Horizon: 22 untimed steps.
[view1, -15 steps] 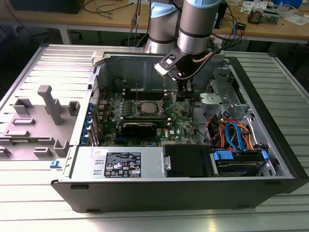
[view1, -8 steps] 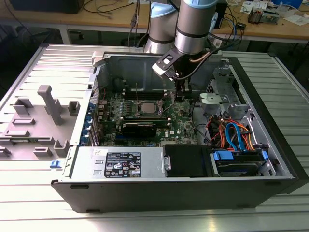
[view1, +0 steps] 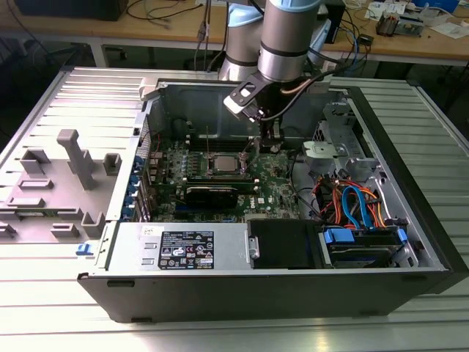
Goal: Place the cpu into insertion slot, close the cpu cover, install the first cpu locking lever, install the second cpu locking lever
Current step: 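Close the cpu cover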
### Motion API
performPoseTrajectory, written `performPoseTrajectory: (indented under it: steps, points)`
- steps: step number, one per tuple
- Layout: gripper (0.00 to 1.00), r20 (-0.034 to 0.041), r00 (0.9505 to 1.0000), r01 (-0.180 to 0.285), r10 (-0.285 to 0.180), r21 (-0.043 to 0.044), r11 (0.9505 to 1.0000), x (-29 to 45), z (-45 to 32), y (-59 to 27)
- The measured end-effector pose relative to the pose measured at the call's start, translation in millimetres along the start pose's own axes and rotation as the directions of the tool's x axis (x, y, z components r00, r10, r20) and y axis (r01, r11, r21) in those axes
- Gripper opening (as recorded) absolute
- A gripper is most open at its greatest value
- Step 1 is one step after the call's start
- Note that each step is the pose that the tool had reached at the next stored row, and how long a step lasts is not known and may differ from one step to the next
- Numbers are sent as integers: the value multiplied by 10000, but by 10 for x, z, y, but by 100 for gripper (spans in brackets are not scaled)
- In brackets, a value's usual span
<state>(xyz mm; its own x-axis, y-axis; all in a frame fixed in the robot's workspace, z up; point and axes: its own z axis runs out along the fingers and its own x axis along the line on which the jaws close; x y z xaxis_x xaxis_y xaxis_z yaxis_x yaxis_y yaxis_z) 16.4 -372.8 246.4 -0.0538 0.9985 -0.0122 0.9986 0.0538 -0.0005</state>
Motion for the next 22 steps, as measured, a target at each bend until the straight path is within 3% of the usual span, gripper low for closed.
performPoseTrajectory:
  steps: [10,22]
  points:
    - [11,1,10000,-1,1,-16,10000,6,0,-106]
    - [11,1,10000,0,0,-16,10000,6,0,-112]
